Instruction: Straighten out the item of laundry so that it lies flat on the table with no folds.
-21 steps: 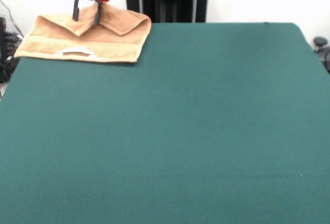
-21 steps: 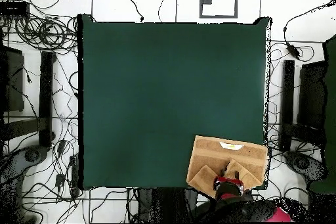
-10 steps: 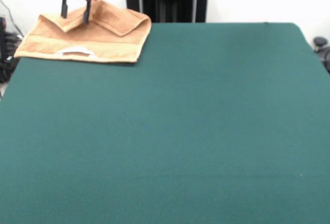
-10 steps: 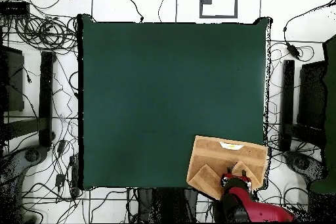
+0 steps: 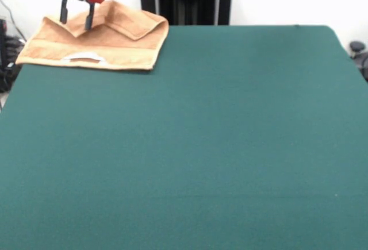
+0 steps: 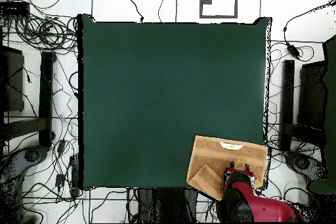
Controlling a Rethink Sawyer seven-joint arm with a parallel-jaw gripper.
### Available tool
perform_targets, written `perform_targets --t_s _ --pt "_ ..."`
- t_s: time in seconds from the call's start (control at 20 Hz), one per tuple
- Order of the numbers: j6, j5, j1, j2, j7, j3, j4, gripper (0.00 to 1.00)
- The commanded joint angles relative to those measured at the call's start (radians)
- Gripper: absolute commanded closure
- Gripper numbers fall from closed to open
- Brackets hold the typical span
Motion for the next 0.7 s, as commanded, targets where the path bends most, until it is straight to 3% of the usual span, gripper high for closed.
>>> perform_targets --t_s 0.05,0.15,0.5,0.7 --pt "-0.056 0.012 0.053 0.061 0.093 0.09 -0.08 0.0" --pt "-0.173 0.055 0.086 0.103 0.078 0.036 -0.097 0.0" --pt "-0.083 0.001 0.062 0.077 0.084 0.084 -0.117 0.0" --pt "-0.102 0.031 0.09 0.093 0.088 0.057 -0.112 0.0"
